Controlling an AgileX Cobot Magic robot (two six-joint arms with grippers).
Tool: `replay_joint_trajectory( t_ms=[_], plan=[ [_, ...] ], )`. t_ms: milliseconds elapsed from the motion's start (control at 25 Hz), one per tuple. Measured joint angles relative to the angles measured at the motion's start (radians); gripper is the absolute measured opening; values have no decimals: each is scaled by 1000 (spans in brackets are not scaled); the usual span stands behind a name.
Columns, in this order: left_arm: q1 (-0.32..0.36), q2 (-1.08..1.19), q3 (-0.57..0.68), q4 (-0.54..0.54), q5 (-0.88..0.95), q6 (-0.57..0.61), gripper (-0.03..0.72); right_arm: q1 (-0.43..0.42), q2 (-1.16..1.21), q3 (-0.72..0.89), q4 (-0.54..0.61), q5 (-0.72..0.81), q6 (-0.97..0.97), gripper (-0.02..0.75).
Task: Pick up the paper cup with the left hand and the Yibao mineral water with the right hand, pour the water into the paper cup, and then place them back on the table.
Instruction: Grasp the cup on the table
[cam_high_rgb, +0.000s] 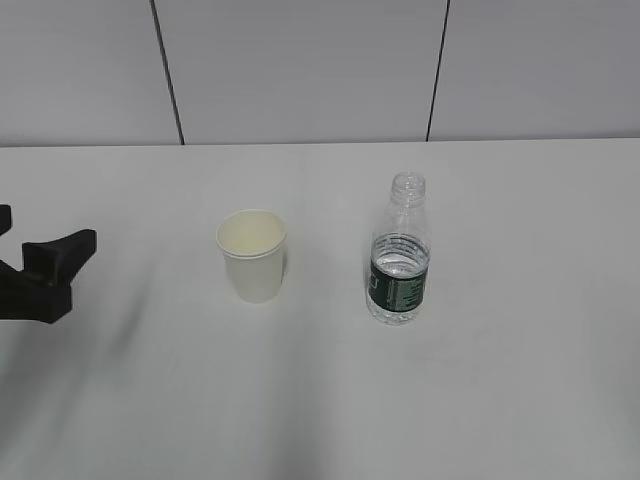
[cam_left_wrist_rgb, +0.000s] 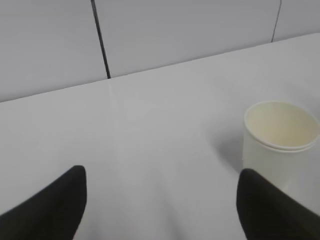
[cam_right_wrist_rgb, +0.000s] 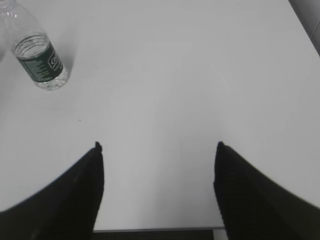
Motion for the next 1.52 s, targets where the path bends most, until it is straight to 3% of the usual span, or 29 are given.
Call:
replay_joint_trajectory(
  t_ms=[480,600,880,1520],
  plan=[
    [0,312,-5,106,-400,-12,559,0,0,0,0,0,0,539],
    [0,385,-6,175,-475,-12,559,0,0,0,0,0,0,539],
    [5,491,-11,320,-482,-12,559,0,0,0,0,0,0,539],
    [113,599,-111,570,-490,-28,554,0,0,0,0,0,0,539]
  ],
)
